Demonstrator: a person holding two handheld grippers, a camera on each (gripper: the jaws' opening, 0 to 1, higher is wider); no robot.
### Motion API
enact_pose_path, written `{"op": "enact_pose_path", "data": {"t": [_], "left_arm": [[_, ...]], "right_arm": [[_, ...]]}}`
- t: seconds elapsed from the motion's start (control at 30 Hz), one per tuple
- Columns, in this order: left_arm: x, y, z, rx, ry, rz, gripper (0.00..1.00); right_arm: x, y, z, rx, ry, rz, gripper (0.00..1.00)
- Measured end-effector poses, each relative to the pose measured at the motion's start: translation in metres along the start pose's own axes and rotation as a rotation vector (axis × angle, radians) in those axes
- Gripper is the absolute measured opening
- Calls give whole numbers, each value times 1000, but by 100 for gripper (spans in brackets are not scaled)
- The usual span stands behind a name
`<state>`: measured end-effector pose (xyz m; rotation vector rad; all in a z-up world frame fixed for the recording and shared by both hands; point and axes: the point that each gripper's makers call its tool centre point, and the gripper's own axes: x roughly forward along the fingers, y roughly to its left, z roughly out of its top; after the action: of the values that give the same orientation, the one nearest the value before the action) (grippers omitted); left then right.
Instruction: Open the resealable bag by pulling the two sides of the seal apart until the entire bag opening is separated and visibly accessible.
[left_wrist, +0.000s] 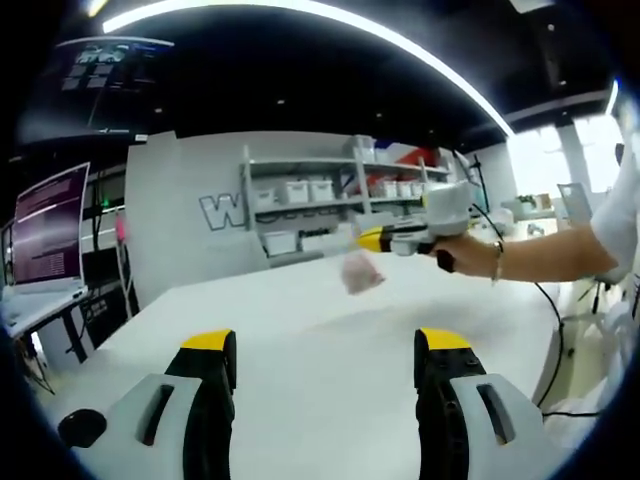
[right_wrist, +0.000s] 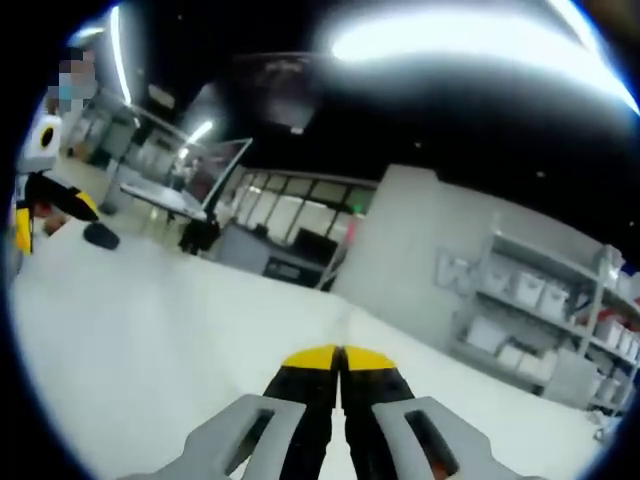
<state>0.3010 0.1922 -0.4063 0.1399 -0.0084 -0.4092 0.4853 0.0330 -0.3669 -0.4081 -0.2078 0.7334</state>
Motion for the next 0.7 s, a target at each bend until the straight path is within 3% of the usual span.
{"op": "enact_pose_path", "data": {"t": [0.7], "left_arm": [[5, -6, -5, -5, 13, -14, 71]], "right_arm": [[-35, 6, 7, 13, -33, -2, 0]]}}
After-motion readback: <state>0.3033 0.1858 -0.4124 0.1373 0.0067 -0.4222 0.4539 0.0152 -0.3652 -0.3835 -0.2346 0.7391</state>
